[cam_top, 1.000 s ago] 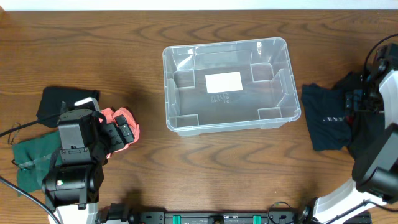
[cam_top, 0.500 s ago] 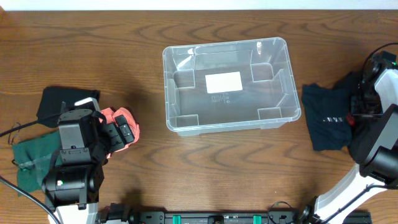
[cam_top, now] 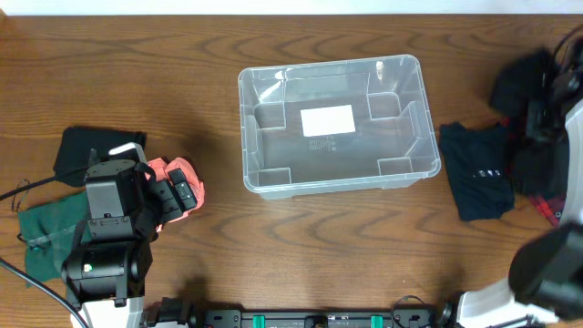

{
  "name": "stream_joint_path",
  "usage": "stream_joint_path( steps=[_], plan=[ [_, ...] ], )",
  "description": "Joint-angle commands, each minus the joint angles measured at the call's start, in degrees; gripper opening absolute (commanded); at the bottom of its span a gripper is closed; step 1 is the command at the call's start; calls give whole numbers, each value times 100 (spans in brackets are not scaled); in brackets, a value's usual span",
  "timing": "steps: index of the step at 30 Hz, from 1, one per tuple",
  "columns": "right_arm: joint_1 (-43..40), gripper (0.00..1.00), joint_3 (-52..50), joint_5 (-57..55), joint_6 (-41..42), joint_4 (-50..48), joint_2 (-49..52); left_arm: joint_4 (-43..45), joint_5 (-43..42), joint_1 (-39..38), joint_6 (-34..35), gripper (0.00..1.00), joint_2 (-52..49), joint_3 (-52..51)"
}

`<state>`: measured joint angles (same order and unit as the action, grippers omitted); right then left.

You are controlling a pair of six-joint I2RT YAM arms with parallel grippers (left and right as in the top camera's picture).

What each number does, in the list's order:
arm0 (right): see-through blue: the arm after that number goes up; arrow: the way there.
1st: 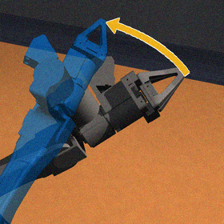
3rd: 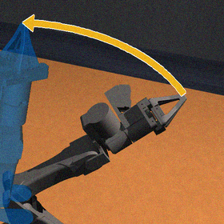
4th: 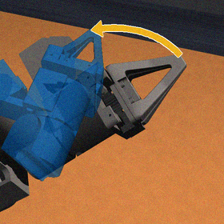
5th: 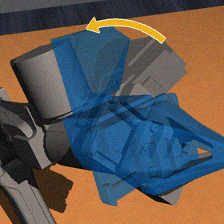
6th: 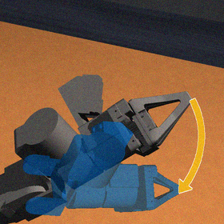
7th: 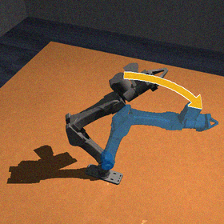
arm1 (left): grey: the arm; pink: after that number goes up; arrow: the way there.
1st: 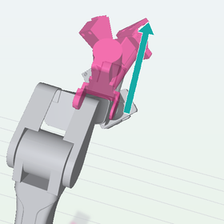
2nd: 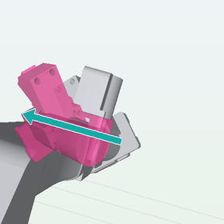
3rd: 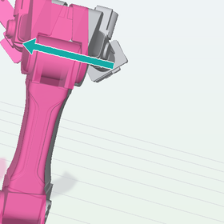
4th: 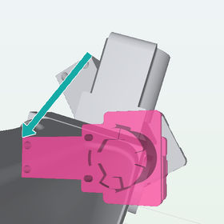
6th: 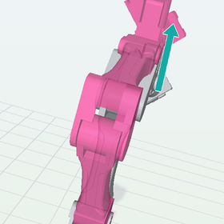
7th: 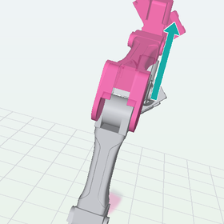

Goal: Pack container
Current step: 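Reach the right gripper to the black shirt and grasp it, then carry the black shirt into the bin and release it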

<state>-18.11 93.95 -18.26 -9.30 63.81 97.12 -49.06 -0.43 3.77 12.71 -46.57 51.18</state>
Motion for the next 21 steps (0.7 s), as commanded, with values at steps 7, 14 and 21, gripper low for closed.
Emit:
stream_joint_path(
  steps=[7, 14, 21],
  plan=[
    [2413, 1, 584, 1056, -365, -649, -1615, -2, 68, 35, 52, 98, -7, 125],
    [4129, 1, 413, 1060, -361, -699, -1126, -44, 66, 35, 52, 98, -7, 125],
    [4835, 1, -286, 1062, -363, -605, -127, -85, 66, 35, 52, 98, -7, 125]
  ],
)
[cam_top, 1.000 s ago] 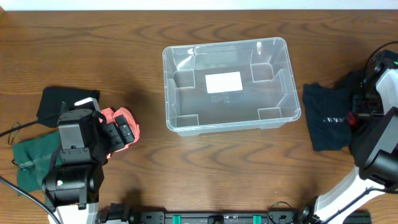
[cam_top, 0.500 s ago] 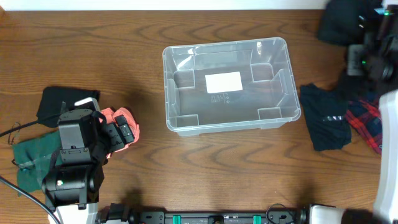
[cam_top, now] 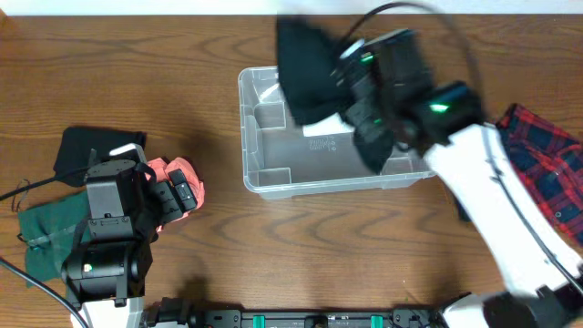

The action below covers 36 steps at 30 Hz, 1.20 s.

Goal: Pack container
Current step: 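Carry the black shirt into the bin and release it, then grasp the dark green shirt with the right gripper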

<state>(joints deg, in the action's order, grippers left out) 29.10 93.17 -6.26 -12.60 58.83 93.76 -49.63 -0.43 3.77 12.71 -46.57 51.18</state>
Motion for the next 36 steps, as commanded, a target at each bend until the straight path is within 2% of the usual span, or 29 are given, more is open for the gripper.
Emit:
stream_joint_path(
  steps=[1, 8, 9, 12, 13, 14, 15, 20, 24, 27, 30, 33, 36],
  plan=[
    [146, 1, -372, -140, -37, -199, 358, -28, 66, 35, 52, 98, -7, 125],
    [188, 1, -1078, 203, -529, -737, 1222, -28, 66, 35, 52, 98, -7, 125],
    [203, 5, -1073, 214, -527, -763, 1248, -28, 66, 35, 52, 98, -7, 125],
    [273, 38, -929, 192, -492, -765, 1137, -28, 66, 35, 52, 98, -7, 125],
    [280, 53, -815, 170, -426, -743, 1025, -28, 66, 35, 52, 98, -7, 125],
    [280, 82, -717, 166, -415, -734, 911, -28, 66, 35, 52, 98, -7, 125],
    [269, 99, -601, 118, -413, -721, 741, -28, 66, 35, 52, 98, -7, 125],
    [-61, 99, -271, -1165, -42, -911, -289, -28, 66, 35, 52, 98, -7, 125],
    [-911, 99, -280, -2052, 190, -835, -929, -26, 66, 35, 52, 98, -7, 125],
    [-1886, 99, -306, -1803, 232, -289, -1016, -28, 66, 35, 52, 98, -7, 125],
    [-2900, 99, -595, -1058, 409, 203, -872, -28, 66, 35, 52, 98, -7, 125],
    [-3539, 99, -1198, -420, 634, 208, -671, -28, 66, 35, 52, 98, -7, 125],
    [-3740, 99, -1891, -164, 702, -20, -485, -28, 66, 35, 52, 98, -7, 125]
  ],
)
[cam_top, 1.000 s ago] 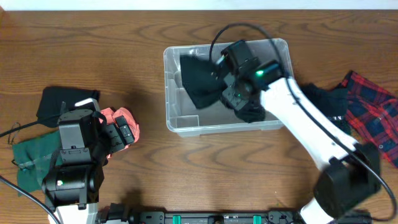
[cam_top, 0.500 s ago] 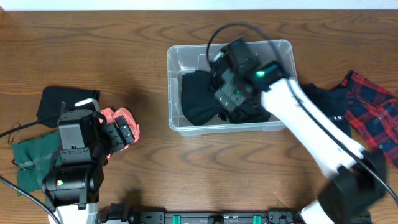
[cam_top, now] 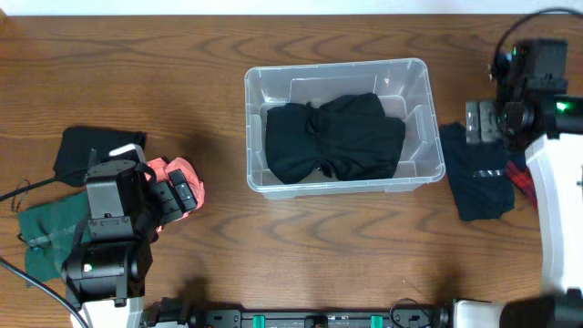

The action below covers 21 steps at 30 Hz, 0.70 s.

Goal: Pack container
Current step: 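Grasp the dark green shirt with the right gripper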

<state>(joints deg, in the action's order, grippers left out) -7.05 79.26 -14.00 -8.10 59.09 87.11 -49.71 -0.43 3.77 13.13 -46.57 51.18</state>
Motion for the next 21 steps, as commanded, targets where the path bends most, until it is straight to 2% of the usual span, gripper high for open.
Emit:
stream_joint_path(
  steps=[1, 8, 12, 14, 18, 21],
  plan=[
    [-118, 99, -807, 608, 254, -160, 267, -20, 66, 35, 11, 98, -7, 125],
    [-52, 99, -2068, 310, 743, -1189, 848, -20, 66, 35, 11, 98, -7, 122],
    [-55, 89, -2308, 103, 975, -1569, 1167, -20, 66, 35, 9, 98, -7, 125],
    [-52, 76, -2323, 85, 1027, -1685, 1298, -20, 66, 35, 11, 98, -7, 125],
    [-52, 29, -2304, 35, 1023, -1759, 1320, -22, 66, 35, 11, 98, -7, 125],
    [-39, 4, -2162, -72, 1023, -1668, 1207, -22, 66, 35, 11, 98, -7, 125]
  ],
)
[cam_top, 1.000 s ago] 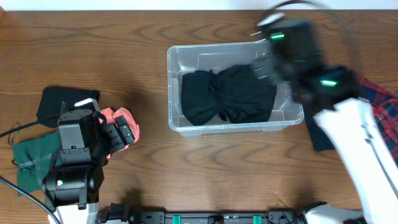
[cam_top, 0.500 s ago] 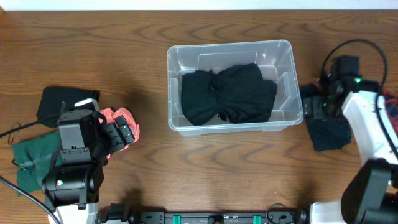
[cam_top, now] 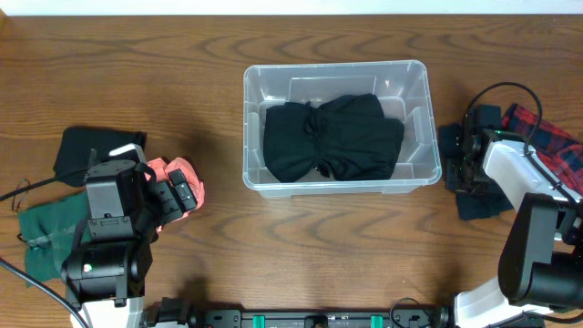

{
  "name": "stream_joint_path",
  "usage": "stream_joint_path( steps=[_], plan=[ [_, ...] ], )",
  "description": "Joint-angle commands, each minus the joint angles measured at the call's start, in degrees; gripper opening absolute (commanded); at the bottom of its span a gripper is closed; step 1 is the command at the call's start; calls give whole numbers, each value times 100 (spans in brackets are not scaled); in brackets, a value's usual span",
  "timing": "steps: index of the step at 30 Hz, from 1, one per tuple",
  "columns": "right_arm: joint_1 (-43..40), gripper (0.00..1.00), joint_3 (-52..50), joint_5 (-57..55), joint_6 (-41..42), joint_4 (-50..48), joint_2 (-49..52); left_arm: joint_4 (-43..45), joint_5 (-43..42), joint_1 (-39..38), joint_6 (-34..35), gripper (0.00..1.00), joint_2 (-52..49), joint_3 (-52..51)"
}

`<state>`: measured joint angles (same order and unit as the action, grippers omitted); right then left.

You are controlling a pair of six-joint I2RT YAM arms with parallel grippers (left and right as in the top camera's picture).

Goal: Pack container
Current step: 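Grasp the dark green shirt with the right gripper, then place the dark green shirt into the bin and release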

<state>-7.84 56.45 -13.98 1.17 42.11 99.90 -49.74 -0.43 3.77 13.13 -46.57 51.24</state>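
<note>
The clear plastic container (cam_top: 333, 66) stands mid-table with a crumpled black garment (cam_top: 332, 137) lying inside it. Just right of the container, my right gripper (cam_top: 460, 166) is down on a dark navy garment (cam_top: 481, 202); its jaws are hidden by the wrist. A red plaid garment (cam_top: 557, 146) lies behind that arm. On the left, my left gripper (cam_top: 180, 193) rests at a coral-pink cloth (cam_top: 166, 169), and I cannot see how its fingers stand.
A black cloth (cam_top: 86, 148) and a green cloth (cam_top: 46, 235) lie at the far left beside the left arm. A cable trails off the left edge. The right arm's base fills the lower right corner.
My right gripper was up beside the container's right wall; now it is lower and nearer, down on the navy garment. The left arm and the black garment in the container have not moved.
The container was empty, with my right arm at the far right over the pile of clothes. Then the right gripper held a black garment above the container. Later that garment lay inside, with the arm back at the right. Now the gripper is on the navy garment.
</note>
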Motion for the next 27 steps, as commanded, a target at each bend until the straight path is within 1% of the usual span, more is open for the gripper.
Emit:
stream_joint_path(
  steps=[1, 7, 10, 13, 15, 17, 18, 21, 24, 27],
  plan=[
    [46, 1, 225, -85, 96, 127, -155, -20, 66, 35, 11, 98, -7, 118],
    [136, 1, 1370, -81, 85, 863, -1067, -20, 66, 35, 11, 98, -7, 118],
    [365, 1, 1987, 52, -109, 859, -1567, -20, 66, 35, 11, 98, -7, 116],
    [866, 1, 2415, 136, -494, 667, -1985, -22, 66, 35, 9, 98, -7, 116],
    [1311, 1, 2487, 149, -883, 472, -2146, -20, 66, 35, 11, 98, -7, 116],
    [1797, 1, 2487, 354, -1508, 402, -2181, -20, 66, 35, 11, 98, -7, 118],
    [2083, 1, 2470, 448, -1814, 450, -2155, -20, 66, 35, 11, 98, -7, 118],
    [2651, 1, 2371, 457, -2321, 800, -2041, -22, 66, 35, 11, 98, -7, 116],
    [3036, 1, 2201, 461, -2446, 1200, -1856, -39, 68, 35, 11, 98, -7, 116],
    [3209, 1, 1880, 542, -2538, 1460, -1626, -37, 66, 35, 11, 98, -7, 116]
  ],
)
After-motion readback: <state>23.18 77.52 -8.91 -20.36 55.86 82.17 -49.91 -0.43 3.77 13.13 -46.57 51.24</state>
